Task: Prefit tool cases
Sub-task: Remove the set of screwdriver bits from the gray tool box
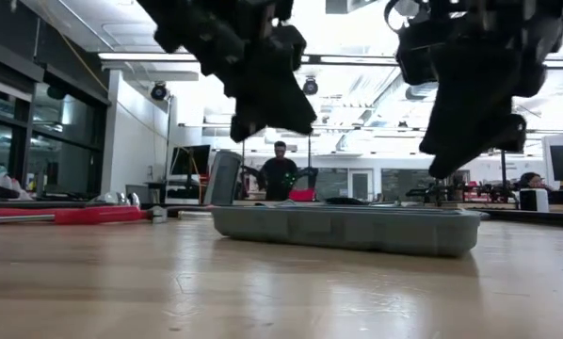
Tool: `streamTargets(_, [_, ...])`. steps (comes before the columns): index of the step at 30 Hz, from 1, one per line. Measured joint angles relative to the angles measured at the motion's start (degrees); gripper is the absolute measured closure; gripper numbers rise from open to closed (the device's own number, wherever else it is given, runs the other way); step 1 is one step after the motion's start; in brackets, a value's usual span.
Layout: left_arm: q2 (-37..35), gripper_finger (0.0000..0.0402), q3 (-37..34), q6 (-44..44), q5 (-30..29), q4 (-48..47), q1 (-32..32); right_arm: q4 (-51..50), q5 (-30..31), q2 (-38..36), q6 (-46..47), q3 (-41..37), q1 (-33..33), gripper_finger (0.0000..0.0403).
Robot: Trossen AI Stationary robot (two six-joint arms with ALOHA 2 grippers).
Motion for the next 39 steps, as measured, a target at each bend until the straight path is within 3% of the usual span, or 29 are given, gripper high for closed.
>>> streamTargets(15, [2.04,0.0332,-0.12,3.19,-7.32,-5.07,-7.57,6.02,-3.41,0.0,-11.28,0.0,-7.91,0.0269])
streamTargets(21, [4.11,0.0332,-0.1,15.48,-12.85,-6.93,-9.74,6.65,-4.24,0.0,-14.36,0.0,-9.06,0.0269])
streamTargets(25, [4.53,0.0324,-0.07,23.31,-13.51,-10.65,-9.24,6.46,-4.24,0.02,-14.57,0.0,-9.13,0.0269])
streamTargets(33, [4.53,0.026,-0.1,28.63,-9.58,-15.09,-5.43,6.59,-4.21,0.02,-14.61,0.0,-9.13,0.0269])
streamTargets(39, [4.1,0.0218,-0.1,18.63,-10.68,-16.7,-3.85,8.39,-6.41,1.94,-15.14,0.0,-10.32,0.0269])
